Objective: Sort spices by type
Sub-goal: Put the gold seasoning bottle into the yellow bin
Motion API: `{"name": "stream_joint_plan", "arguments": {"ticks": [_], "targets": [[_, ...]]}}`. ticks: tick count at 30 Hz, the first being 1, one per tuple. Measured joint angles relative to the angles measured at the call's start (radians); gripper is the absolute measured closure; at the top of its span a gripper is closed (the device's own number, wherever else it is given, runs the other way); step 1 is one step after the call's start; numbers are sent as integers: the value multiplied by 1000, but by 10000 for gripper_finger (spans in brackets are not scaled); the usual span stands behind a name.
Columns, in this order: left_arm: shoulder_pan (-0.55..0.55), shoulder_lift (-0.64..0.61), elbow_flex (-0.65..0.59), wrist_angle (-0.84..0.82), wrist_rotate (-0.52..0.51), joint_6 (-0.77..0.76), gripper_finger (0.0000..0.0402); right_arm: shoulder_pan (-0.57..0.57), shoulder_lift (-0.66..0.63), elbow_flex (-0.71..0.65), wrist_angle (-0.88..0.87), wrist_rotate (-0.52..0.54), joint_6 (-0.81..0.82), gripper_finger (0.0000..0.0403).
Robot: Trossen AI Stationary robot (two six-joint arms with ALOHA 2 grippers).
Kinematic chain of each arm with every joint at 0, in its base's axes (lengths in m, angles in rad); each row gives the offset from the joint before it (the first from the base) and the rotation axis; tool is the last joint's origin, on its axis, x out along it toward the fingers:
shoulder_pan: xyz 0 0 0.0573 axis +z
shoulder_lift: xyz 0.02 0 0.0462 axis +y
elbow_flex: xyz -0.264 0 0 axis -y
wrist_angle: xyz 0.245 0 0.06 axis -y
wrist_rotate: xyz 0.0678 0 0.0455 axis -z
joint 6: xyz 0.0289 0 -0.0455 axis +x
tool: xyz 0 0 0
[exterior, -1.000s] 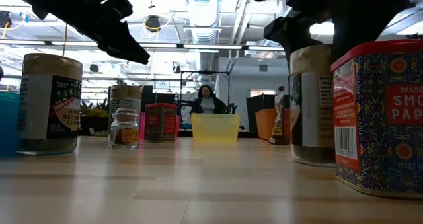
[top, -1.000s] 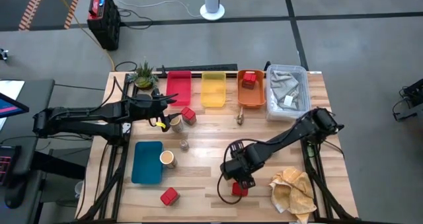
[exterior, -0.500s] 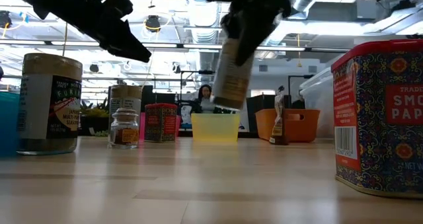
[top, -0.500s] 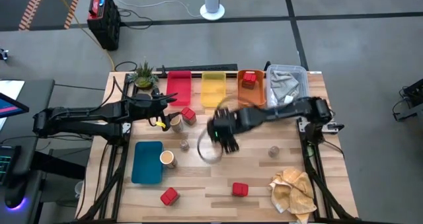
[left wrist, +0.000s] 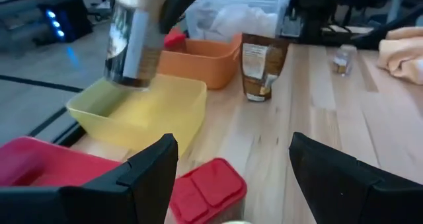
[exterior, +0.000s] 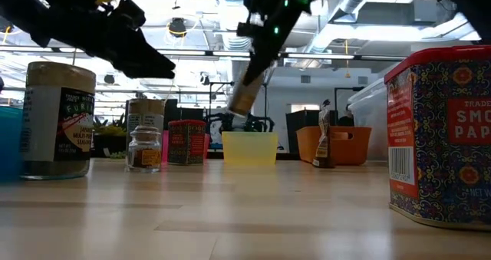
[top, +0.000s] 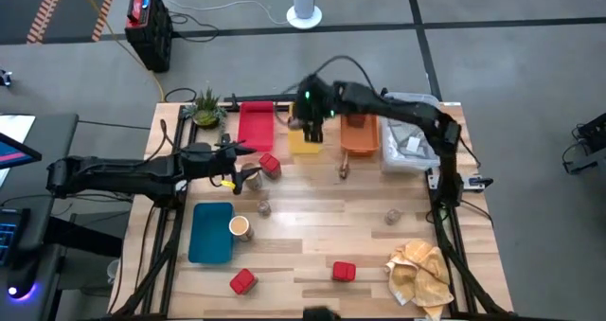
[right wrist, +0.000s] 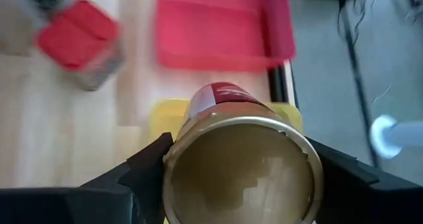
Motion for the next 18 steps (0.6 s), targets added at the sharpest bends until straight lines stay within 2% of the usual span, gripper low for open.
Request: {"name": "stream_joint_plan", "arguments": {"ticks": [4, 10, 15, 18], "targets": [[0, -50, 17, -116, -36, -29, 123, -65, 92, 80, -76, -10, -4, 104], [-1, -136, 28, -229, -57, -88, 123, -91, 206, 171, -160, -28, -24, 101], [-1, -197, 29, -283, -56, -115, 123, -89, 271, 218, -208, -22, -25, 32], [-1, -213, 29, -296, -56, -115, 123, -89, 269, 222, -204, -11, -26, 13]]}}
